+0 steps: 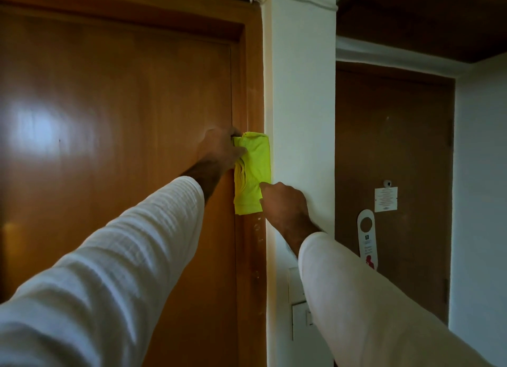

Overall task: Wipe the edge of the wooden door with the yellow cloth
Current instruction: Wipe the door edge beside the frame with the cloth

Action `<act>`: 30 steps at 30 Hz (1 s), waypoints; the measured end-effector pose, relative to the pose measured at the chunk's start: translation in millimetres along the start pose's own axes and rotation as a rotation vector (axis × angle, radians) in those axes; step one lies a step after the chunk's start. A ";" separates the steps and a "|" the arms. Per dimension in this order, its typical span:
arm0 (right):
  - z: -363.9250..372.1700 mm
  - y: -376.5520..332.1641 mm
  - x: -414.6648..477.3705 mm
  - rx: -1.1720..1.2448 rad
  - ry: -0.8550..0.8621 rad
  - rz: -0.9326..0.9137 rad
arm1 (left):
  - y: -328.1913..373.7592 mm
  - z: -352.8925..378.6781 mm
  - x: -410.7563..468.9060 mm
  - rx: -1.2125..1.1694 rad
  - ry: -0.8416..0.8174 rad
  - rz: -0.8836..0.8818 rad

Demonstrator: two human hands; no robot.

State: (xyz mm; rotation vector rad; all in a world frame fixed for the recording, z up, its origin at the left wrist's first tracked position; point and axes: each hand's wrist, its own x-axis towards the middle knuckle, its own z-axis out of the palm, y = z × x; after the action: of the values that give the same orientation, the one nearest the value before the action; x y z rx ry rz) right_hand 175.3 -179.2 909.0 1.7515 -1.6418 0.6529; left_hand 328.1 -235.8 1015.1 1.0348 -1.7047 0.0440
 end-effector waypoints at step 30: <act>45.7 -51.5 99.8 0.175 0.561 0.128 | -166.5 -13.4 -26.2 0.992 0.148 0.575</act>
State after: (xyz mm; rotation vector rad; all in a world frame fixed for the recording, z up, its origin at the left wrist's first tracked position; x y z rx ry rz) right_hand 232.7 -279.6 945.5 1.4041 -1.3339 1.2505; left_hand 446.6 -316.4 925.4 1.1256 -1.7908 1.4104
